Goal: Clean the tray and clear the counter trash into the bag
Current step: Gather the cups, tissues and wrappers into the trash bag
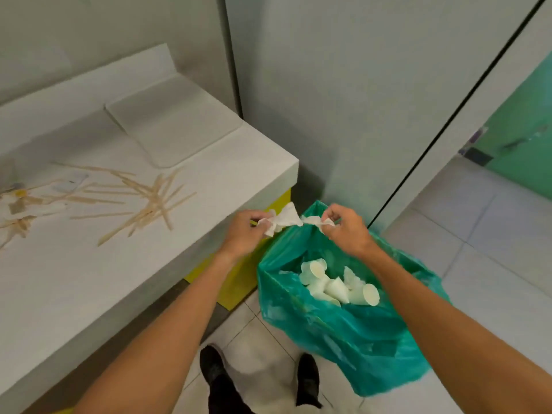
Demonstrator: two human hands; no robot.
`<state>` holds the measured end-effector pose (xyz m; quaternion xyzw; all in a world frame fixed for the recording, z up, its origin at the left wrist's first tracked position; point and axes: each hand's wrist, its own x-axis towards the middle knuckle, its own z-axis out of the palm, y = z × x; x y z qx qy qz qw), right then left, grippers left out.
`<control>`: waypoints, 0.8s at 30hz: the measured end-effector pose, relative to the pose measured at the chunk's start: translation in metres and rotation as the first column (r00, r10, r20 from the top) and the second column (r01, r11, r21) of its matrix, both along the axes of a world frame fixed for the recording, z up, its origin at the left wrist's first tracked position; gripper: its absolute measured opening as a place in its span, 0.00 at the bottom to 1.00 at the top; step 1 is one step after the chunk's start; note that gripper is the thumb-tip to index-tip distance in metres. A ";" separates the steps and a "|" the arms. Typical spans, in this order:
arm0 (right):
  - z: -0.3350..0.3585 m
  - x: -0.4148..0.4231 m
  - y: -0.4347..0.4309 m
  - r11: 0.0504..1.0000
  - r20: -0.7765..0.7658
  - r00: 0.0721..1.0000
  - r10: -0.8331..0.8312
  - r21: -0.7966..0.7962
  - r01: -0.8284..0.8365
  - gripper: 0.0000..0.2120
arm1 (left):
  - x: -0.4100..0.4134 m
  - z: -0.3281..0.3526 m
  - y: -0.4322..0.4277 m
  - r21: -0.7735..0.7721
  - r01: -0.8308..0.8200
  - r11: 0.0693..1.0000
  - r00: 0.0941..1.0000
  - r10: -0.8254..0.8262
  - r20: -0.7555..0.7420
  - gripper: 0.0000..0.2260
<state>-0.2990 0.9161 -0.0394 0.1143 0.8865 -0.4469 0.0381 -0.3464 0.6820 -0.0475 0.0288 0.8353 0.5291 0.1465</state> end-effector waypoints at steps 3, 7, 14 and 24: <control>-0.024 0.035 0.033 0.999 0.088 0.995 -0.039 0.035 0.036 0.06 | 0.018 -0.030 0.045 -0.091 0.067 0.994 0.998 -0.068 -0.006 0.08; -0.052 0.068 0.063 0.994 0.204 0.973 -0.108 0.049 0.100 0.03 | 0.035 -0.063 0.079 -0.166 0.092 0.982 0.995 -0.083 0.063 0.08; -0.083 0.097 0.089 0.992 0.366 0.922 -0.127 0.046 0.118 0.19 | 0.051 -0.098 0.110 -0.124 0.179 0.976 0.952 -0.141 0.270 0.19; -0.054 0.062 0.056 0.995 0.215 0.976 -0.020 -0.086 0.040 0.13 | 0.039 -0.079 0.082 -0.092 0.214 0.972 0.962 -0.194 0.190 0.19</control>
